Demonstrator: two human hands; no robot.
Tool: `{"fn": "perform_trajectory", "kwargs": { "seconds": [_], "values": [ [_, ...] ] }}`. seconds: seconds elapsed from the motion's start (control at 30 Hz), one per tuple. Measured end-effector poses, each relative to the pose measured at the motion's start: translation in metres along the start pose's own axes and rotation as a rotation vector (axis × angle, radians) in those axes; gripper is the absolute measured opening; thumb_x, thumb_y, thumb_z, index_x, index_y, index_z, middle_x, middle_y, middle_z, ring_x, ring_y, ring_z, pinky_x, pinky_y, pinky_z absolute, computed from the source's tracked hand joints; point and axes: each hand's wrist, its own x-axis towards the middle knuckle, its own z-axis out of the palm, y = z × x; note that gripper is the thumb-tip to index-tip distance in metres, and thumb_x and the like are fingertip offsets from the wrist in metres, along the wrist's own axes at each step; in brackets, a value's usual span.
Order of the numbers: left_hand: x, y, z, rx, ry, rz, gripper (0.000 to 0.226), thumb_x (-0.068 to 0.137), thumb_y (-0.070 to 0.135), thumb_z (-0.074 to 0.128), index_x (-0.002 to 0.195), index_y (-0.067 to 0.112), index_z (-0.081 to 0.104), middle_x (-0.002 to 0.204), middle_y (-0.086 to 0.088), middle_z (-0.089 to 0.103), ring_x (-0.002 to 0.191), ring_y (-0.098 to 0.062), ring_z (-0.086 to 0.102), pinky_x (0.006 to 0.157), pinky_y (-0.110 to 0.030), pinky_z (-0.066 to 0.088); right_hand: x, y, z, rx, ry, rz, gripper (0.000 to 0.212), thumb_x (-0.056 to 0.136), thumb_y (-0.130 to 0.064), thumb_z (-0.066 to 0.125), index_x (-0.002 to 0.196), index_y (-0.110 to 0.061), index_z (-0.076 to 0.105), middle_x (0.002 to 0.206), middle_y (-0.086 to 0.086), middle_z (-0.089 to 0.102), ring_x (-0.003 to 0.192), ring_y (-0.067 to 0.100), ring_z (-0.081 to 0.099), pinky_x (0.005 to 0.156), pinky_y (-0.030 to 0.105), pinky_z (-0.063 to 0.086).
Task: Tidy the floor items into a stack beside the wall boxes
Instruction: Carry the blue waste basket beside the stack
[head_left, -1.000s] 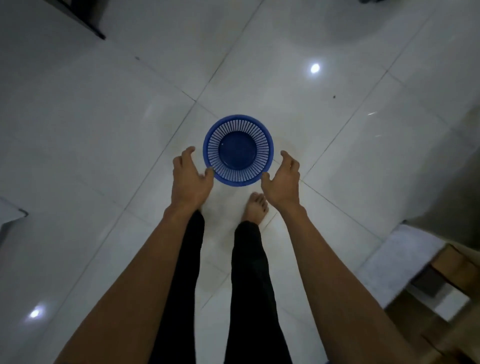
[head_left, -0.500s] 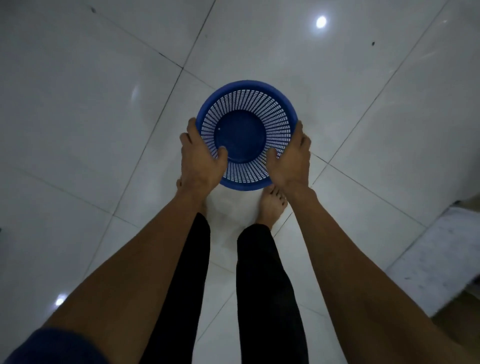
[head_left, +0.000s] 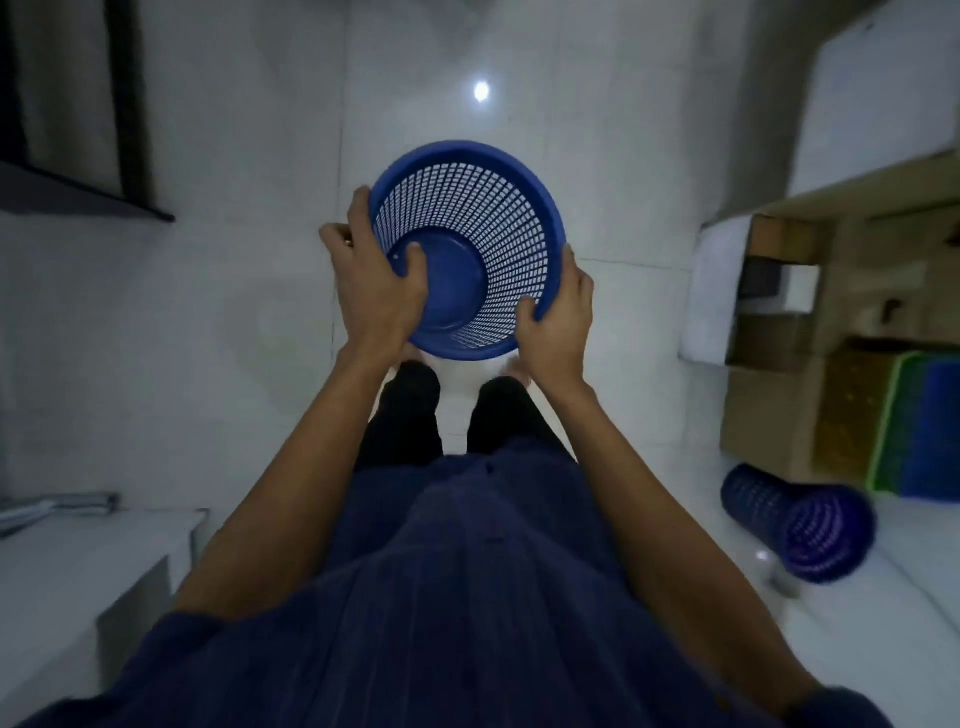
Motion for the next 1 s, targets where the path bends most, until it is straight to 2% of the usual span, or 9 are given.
{"fn": "perform_trajectory", "kwargs": {
  "seconds": [0.2,0.33,0.43,0.5,0.57,0.7,0.8,0.9,1.0],
  "values": [
    [-0.083,0.081,0.004,0.035,-0.207,0.283,0.073,0.093,0.030,0.062,0.156,0.018,0.026,0.127,-0.008,0.036,0.107,-0.012,0.049,0.088,-0.024,0.048,-0.097,0.029,-0.095,0.101,0.261,0.034,0.067,0.093,-0.006,0.060,0.154,-0.014,0.033,0.144,0.003,0.045,0.127,0.008,0.046,0.106,0.021,0.047],
    [-0.157,0.126,0.050,0.063,-0.389,0.469,0.069,0.095,0.023,0.063,0.155,0.017,0.028,0.123,-0.003,0.034,0.104,-0.010,0.048,0.088,-0.022,0.046,-0.165,0.083,-0.158,0.163,0.464,0.111,0.065,0.091,-0.003,0.061,0.151,-0.010,0.039,0.143,0.008,0.048,0.127,0.012,0.047,0.094,-0.004,0.035],
    [-0.229,0.158,0.088,0.071,-0.506,0.570,0.067,0.096,0.018,0.062,0.155,0.013,0.030,0.129,-0.014,0.039,0.105,-0.017,0.052,0.090,-0.022,0.045,-0.218,0.125,-0.215,0.199,0.611,0.217,0.064,0.090,0.000,0.061,0.150,-0.007,0.041,0.145,0.013,0.048,0.130,0.022,0.048,0.089,-0.011,0.027],
    [-0.275,0.178,0.114,0.081,-0.603,0.622,0.067,0.096,0.018,0.061,0.155,0.012,0.030,0.134,-0.017,0.040,0.110,-0.019,0.052,0.092,-0.022,0.042,-0.252,0.153,-0.254,0.208,0.711,0.287,0.066,0.089,0.001,0.060,0.151,-0.007,0.040,0.147,0.013,0.046,0.131,0.024,0.048,0.092,-0.006,0.028],
    [-0.313,0.199,0.140,0.112,-0.701,0.688,0.067,0.096,0.018,0.061,0.155,0.013,0.029,0.138,-0.016,0.041,0.111,-0.011,0.045,0.093,-0.022,0.040,-0.283,0.180,-0.286,0.228,0.804,0.337,0.068,0.088,0.004,0.058,0.152,-0.006,0.039,0.148,0.013,0.045,0.133,0.025,0.048,0.099,0.006,0.031],
    [-0.384,0.234,0.196,0.122,-0.859,0.835,0.064,0.093,0.018,0.061,0.152,0.014,0.034,0.133,-0.013,0.044,0.106,-0.006,0.043,0.091,-0.021,0.039,-0.336,0.231,-0.326,0.289,0.995,0.464,0.069,0.087,0.006,0.056,0.152,-0.007,0.038,0.147,0.013,0.046,0.133,0.024,0.048,0.110,0.023,0.039],
    [-0.431,0.253,0.244,0.141,-0.975,0.915,0.061,0.092,0.020,0.061,0.149,0.016,0.039,0.129,-0.011,0.048,0.106,-0.005,0.044,0.091,-0.020,0.039,-0.364,0.269,-0.348,0.333,1.124,0.544,0.067,0.086,0.006,0.056,0.150,-0.009,0.042,0.142,0.010,0.050,0.128,0.020,0.051,0.106,0.022,0.043],
    [-0.466,0.273,0.295,0.165,-1.089,0.958,0.059,0.091,0.019,0.062,0.147,0.014,0.043,0.133,-0.011,0.052,0.123,-0.021,0.048,0.100,-0.030,0.042,-0.379,0.306,-0.370,0.357,1.199,0.607,0.066,0.086,0.006,0.055,0.149,-0.010,0.043,0.141,0.009,0.051,0.126,0.016,0.051,0.103,0.013,0.041],
    [-0.498,0.298,0.351,0.176,-1.196,1.041,0.054,0.091,0.016,0.062,0.143,0.012,0.048,0.127,-0.008,0.057,0.120,-0.025,0.050,0.099,-0.032,0.044,-0.379,0.347,-0.403,0.369,1.246,0.663,0.065,0.087,0.006,0.054,0.149,-0.009,0.043,0.140,0.009,0.053,0.124,0.014,0.051,0.101,0.006,0.038]
  ]
}}
